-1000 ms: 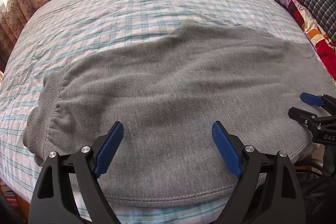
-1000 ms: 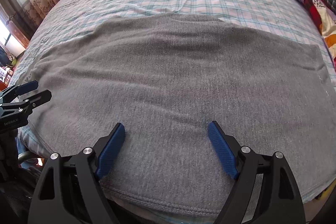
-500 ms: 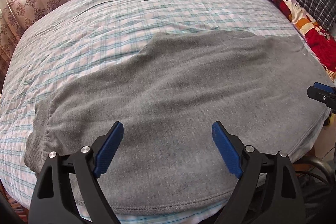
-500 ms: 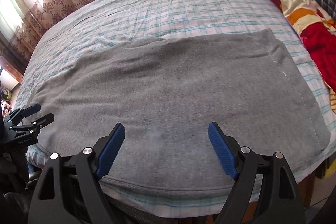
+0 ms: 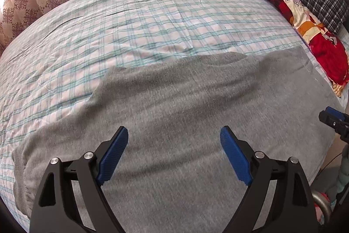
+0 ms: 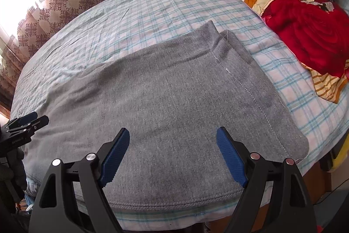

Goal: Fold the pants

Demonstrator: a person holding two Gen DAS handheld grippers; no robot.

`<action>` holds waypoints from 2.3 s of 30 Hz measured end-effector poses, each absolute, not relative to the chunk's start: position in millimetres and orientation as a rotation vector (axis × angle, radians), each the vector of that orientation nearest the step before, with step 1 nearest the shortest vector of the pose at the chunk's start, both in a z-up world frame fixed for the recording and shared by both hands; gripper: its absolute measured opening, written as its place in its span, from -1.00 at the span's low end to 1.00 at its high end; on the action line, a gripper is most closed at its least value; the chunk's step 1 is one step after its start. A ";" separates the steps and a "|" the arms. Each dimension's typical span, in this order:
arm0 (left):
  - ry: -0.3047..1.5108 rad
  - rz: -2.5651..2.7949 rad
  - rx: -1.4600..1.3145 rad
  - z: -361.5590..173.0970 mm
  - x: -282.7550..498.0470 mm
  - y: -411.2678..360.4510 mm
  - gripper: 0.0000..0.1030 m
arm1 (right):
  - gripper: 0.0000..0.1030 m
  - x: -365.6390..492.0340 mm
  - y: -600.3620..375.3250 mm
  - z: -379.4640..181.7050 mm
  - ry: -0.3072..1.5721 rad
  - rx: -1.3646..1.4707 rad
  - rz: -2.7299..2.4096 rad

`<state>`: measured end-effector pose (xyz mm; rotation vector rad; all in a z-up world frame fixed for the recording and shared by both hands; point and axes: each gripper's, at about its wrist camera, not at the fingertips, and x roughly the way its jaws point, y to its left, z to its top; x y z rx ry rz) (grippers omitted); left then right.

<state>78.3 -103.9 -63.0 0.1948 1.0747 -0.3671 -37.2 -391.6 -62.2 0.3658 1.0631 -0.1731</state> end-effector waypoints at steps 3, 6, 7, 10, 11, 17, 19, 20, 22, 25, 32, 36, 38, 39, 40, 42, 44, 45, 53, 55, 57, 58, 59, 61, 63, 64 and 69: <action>1.087 -0.371 0.204 -68.8 91.9 -117.3 0.70 | 0.58 -35.4 -390.7 -69.3 1.088 0.358 -0.183; 1.113 -0.376 0.211 -77.8 103.6 -128.6 0.70 | 0.58 -34.4 -388.9 -71.4 1.096 0.345 -0.187; 1.120 -0.375 0.218 -81.5 107.0 -132.8 0.70 | 0.58 -33.7 -387.7 -71.9 1.099 0.336 -0.188; 1.140 -0.372 0.235 -92.1 112.5 -140.3 0.70 | 0.60 -33.3 -385.7 -73.1 1.107 0.318 -0.189; 1.150 -0.370 0.244 -96.4 113.8 -142.4 0.70 | 0.60 -33.2 -385.5 -73.3 1.107 0.318 -0.189; 1.171 -0.356 0.273 -109.4 115.6 -145.6 0.70 | 0.60 -34.4 -391.0 -70.7 1.096 0.355 -0.181; 1.168 -0.351 0.283 -107.6 114.6 -147.1 0.70 | 0.60 -36.1 -394.5 -67.0 1.082 0.370 -0.188; 1.164 -0.351 0.290 -105.9 113.6 -148.5 0.70 | 0.60 -37.2 -396.8 -64.1 1.070 0.374 -0.195; 1.153 -0.362 0.298 -101.1 111.5 -152.7 0.70 | 0.60 -39.9 -402.0 -56.7 1.043 0.373 -0.214; 1.135 -0.394 0.309 -91.9 107.0 -163.2 0.70 | 0.60 -45.0 -413.8 -47.0 1.008 0.383 -0.240; 1.077 -0.459 0.375 -73.0 94.6 -195.7 0.70 | 0.60 -59.2 -445.3 -40.5 0.980 0.388 -0.316; 1.059 -0.487 0.402 -65.5 87.5 -214.4 0.70 | 0.60 -69.1 -461.5 -39.6 0.965 0.397 -0.361; 1.053 -0.502 0.415 -63.3 85.3 -223.7 0.70 | 0.60 -75.1 -470.3 -38.9 0.954 0.410 -0.385; 1.051 -0.510 0.422 -62.6 84.4 -228.7 0.70 | 0.60 -78.0 -474.3 -38.9 0.949 0.419 -0.395; 1.050 -0.516 0.428 -62.2 83.3 -233.2 0.71 | 0.60 -79.8 -478.2 -39.5 0.947 0.425 -0.403; 1.049 -0.530 0.438 -61.7 81.3 -241.7 0.74 | 0.60 -83.1 -484.9 -41.7 0.948 0.430 -0.419; 1.049 -0.544 0.447 -61.2 79.6 -248.9 0.75 | 0.60 -87.6 -489.8 -45.1 0.954 0.435 -0.433; 1.049 -0.550 0.450 -60.9 79.0 -252.0 0.76 | 0.60 -89.9 -492.2 -47.5 0.957 0.440 -0.440; 1.089 -0.611 0.434 -61.1 78.2 -277.3 0.76 | 0.61 -96.5 -502.7 -70.5 0.982 0.491 -0.435; 1.098 -0.631 0.432 -60.7 76.8 -284.9 0.76 | 0.64 -96.5 -501.9 -74.4 0.987 0.503 -0.423; 1.110 -0.651 0.426 -60.3 76.5 -292.9 0.76 | 0.66 -97.4 -498.6 -76.4 0.984 0.504 -0.413; 1.116 -0.661 0.421 -60.1 76.5 -297.3 0.76 | 0.66 -97.2 -496.7 -77.9 0.988 0.503 -0.403; 1.122 -0.670 0.416 -59.8 76.6 -301.2 0.76 | 0.63 -96.9 -493.8 -78.4 0.990 0.489 -0.397; 1.133 -0.689 0.403 -58.6 76.4 -309.8 0.76 | 0.45 -96.2 -488.2 -78.6 0.990 0.468 -0.378; 1.144 -0.708 0.397 -58.2 75.5 -319.0 0.76 | 0.03 -95.8 -486.5 -79.0 0.986 0.501 -0.329; 1.147 -0.714 0.395 -58.2 75.0 -322.8 0.76 | -0.05 -95.3 -486.1 -78.8 0.986 0.511 -0.317; 1.176 -0.753 0.377 -58.3 73.7 -342.2 0.76 | -0.39 -99.9 -487.7 -70.7 0.940 0.537 -0.272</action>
